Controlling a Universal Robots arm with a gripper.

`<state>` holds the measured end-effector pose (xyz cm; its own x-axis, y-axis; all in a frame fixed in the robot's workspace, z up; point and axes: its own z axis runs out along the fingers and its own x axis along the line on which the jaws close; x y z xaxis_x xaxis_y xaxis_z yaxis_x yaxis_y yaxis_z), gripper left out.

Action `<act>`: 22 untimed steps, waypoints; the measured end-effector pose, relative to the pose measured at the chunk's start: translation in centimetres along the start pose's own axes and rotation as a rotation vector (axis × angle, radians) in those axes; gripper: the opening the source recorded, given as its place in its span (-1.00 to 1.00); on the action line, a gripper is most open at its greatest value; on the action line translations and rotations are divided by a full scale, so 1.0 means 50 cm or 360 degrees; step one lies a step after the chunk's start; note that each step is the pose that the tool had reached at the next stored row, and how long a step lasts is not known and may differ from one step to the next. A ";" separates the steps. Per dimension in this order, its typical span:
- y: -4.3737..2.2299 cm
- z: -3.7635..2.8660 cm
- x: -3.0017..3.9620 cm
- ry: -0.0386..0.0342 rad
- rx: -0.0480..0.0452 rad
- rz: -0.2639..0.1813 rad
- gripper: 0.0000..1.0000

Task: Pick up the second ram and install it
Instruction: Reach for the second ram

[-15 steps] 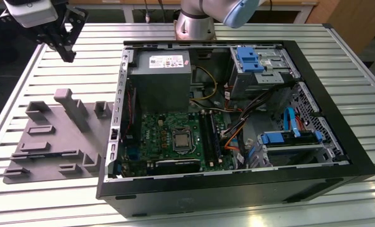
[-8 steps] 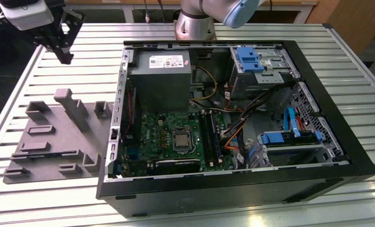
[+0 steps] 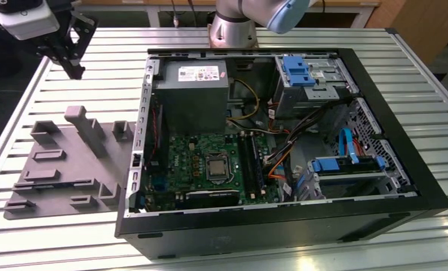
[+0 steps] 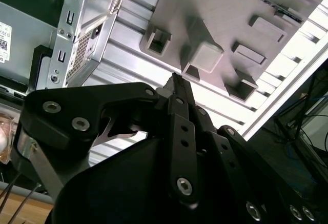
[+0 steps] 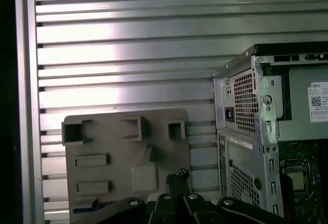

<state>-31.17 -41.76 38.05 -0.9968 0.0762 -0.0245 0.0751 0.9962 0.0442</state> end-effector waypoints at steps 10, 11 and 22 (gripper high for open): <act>-0.010 0.003 0.009 0.0000 0.0000 0.0000 -0.79; -0.011 0.003 0.010 0.0000 0.0000 0.0000 -0.79; -0.021 0.005 0.018 0.0000 0.0000 0.0000 -0.79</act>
<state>-32.15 -42.72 37.71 -0.9968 0.0762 -0.0245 0.0751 0.9962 0.0442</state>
